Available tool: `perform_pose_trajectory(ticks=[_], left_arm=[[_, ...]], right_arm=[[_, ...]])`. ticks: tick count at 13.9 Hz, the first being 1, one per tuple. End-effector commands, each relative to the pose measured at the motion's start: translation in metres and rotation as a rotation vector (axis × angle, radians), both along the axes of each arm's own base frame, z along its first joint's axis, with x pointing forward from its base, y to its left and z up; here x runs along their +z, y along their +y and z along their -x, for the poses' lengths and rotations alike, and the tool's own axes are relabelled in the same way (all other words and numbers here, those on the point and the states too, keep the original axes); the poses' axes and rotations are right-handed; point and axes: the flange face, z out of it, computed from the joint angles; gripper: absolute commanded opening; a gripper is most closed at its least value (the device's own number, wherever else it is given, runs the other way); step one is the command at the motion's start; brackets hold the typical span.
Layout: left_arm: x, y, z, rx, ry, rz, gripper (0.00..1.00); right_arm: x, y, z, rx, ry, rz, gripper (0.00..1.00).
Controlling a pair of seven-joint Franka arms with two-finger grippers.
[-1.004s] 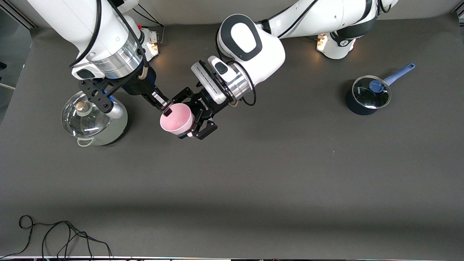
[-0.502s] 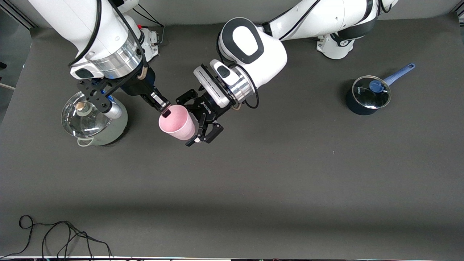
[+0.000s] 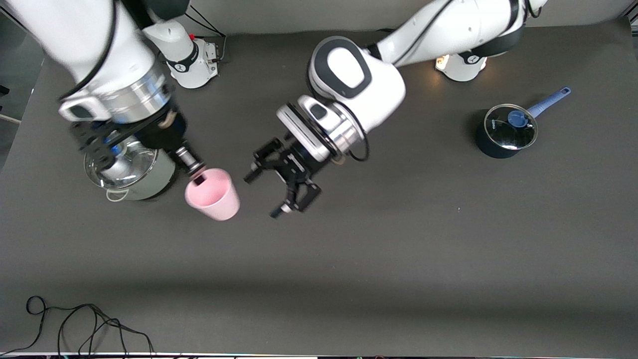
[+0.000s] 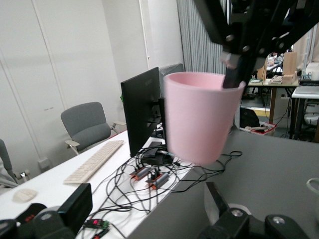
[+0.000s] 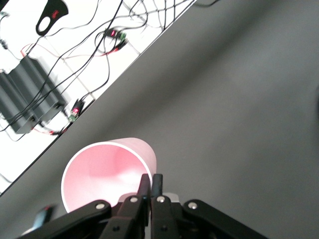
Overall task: Transfer pink cup from left to right arm
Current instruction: 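Open the left gripper while the right gripper pulls the cup away, then lower the cup with the right gripper while the left gripper retracts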
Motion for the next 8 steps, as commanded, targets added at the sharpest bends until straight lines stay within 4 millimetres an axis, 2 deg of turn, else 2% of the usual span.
perform_pose_trajectory(ticks=[1,3,5,7,8], left_arm=[[-0.019,0.033,-0.024,-0.078,-0.063,-0.072,1.00],[-0.026,0.076,-0.055,-0.197,-0.135,-0.103,1.00],[-0.035,0.127,-0.085,-0.322,-0.179,-0.120,1.00],[-0.030,0.168,-0.089,-0.425,-0.201,-0.158,1.00],[-0.026,0.188,-0.088,-0.482,-0.202,-0.183,1.00]], right_arm=[[-0.005,-0.084,-0.032,0.039,0.011,0.055,0.00],[-0.011,-0.159,-0.045,0.129,0.061,0.071,0.00],[-0.018,-0.241,-0.047,0.267,0.121,0.088,0.00],[-0.022,-0.314,-0.039,0.407,0.168,0.105,0.00],[-0.022,-0.341,-0.034,0.483,0.179,0.113,0.00]])
